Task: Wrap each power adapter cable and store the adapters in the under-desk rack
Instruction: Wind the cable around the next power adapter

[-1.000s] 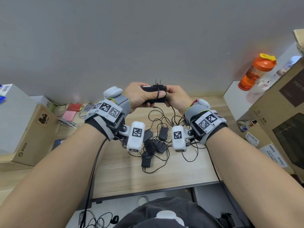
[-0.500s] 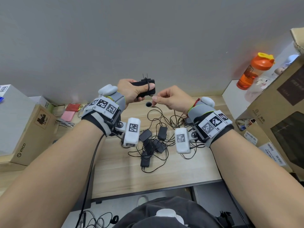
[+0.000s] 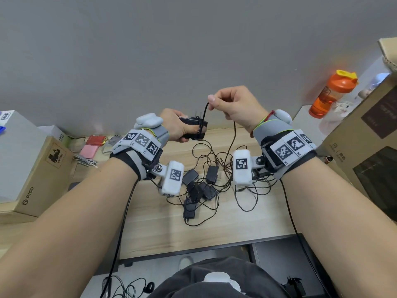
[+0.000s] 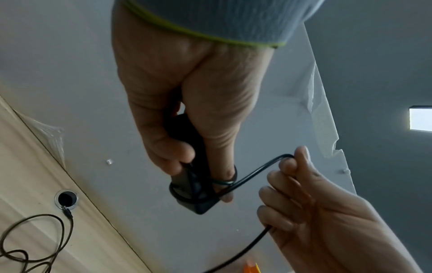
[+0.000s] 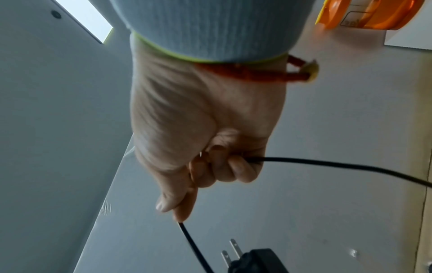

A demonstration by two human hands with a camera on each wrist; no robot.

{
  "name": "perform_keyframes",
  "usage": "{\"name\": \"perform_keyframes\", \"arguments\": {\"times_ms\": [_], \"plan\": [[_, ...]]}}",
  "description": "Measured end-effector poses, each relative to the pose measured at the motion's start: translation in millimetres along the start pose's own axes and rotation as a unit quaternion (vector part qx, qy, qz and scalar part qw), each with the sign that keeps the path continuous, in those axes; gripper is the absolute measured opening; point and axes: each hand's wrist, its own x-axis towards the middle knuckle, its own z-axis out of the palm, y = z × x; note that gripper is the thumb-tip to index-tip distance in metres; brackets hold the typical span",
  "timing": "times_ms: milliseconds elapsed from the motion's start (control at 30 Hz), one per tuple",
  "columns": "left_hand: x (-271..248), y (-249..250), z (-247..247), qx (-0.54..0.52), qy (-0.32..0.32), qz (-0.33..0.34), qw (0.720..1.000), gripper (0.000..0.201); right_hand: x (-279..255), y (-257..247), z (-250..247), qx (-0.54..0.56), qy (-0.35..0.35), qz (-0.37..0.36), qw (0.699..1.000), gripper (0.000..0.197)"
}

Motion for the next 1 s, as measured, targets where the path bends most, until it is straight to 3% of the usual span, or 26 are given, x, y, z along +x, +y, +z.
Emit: {"name": "perform_keyframes", "arguments": {"times_ms": [200, 400, 567, 667, 833, 1000], "plan": [[-8, 3, 5, 0.035, -0.054, 0.046, 0.997, 0.04, 7, 7, 0, -0.026, 0.03, 0.008, 0.999, 0.025], [-12, 11, 2, -0.019, -0.074, 0.083, 0.994, 0.037, 5, 27, 9, -0.013, 0.028, 0.056, 0.998, 0.027], [-9, 12, 2, -0.102, -0.021, 0.092, 0.99, 0.033, 0, 39, 25, -0.018, -0.001, 0.098, 0.995, 0.03], [-3, 12, -1, -0.142, 0.023, 0.087, 0.986, 0.035, -6, 37, 30, -0.03, -0.065, 0.093, 0.993, 0.029], [4, 7, -7, -0.132, 0.069, 0.063, 0.987, 0.047, -13, 19, 35, -0.076, -0.125, 0.059, 0.987, 0.027], [7, 1, -11, -0.086, 0.079, 0.046, 0.992, 0.043, -14, 0, 26, -0.079, -0.107, 0.036, 0.991, 0.024]]}}
